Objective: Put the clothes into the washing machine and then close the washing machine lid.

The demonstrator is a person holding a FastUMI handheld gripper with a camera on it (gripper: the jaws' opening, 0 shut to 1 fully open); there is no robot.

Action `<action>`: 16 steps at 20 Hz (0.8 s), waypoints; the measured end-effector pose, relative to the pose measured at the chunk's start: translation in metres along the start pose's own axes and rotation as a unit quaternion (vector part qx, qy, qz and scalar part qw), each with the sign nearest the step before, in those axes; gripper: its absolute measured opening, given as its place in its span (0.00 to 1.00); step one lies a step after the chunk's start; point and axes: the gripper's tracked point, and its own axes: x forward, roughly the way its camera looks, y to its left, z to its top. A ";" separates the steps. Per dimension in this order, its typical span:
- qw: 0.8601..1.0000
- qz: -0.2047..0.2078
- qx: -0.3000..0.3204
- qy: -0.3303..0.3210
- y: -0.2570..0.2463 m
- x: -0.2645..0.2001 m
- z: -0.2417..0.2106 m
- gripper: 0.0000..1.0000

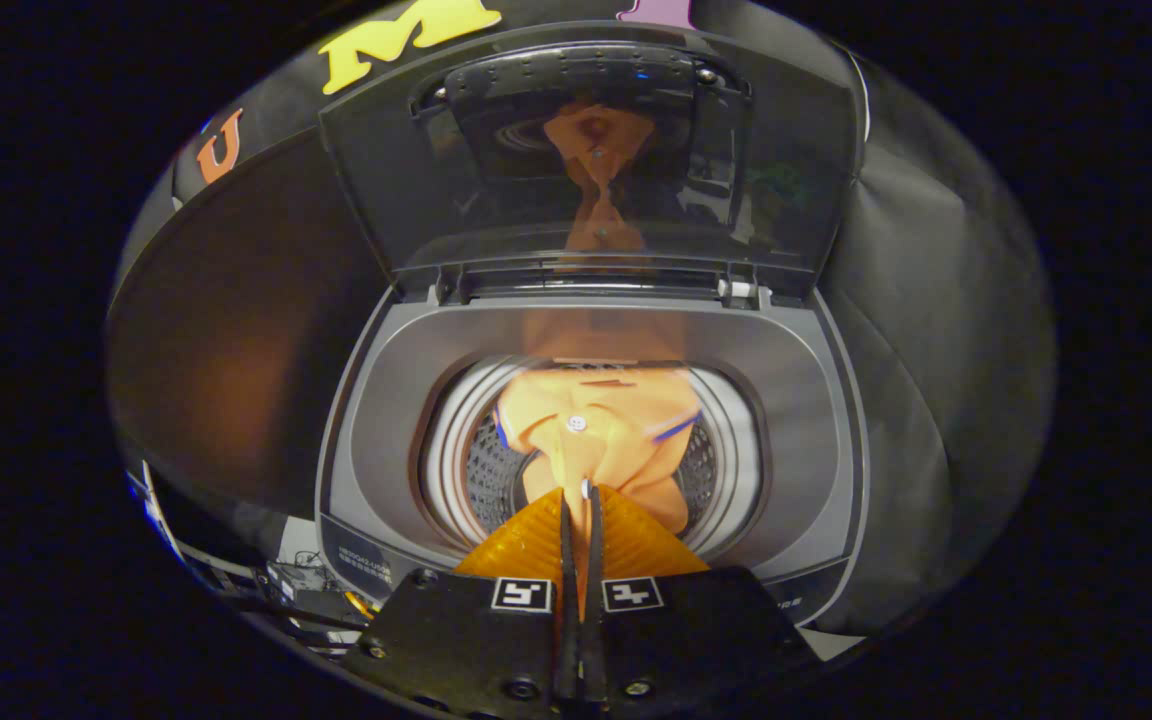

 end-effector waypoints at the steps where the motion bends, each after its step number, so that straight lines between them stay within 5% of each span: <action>1: 1.000 -0.003 0.002 0.012 -0.002 0.001 -0.001 0.05; 12: 0.999 -0.011 -0.002 0.030 -0.004 0.004 0.001 0.14; 16: 0.999 -0.017 0.002 0.032 -0.002 0.007 -0.007 0.84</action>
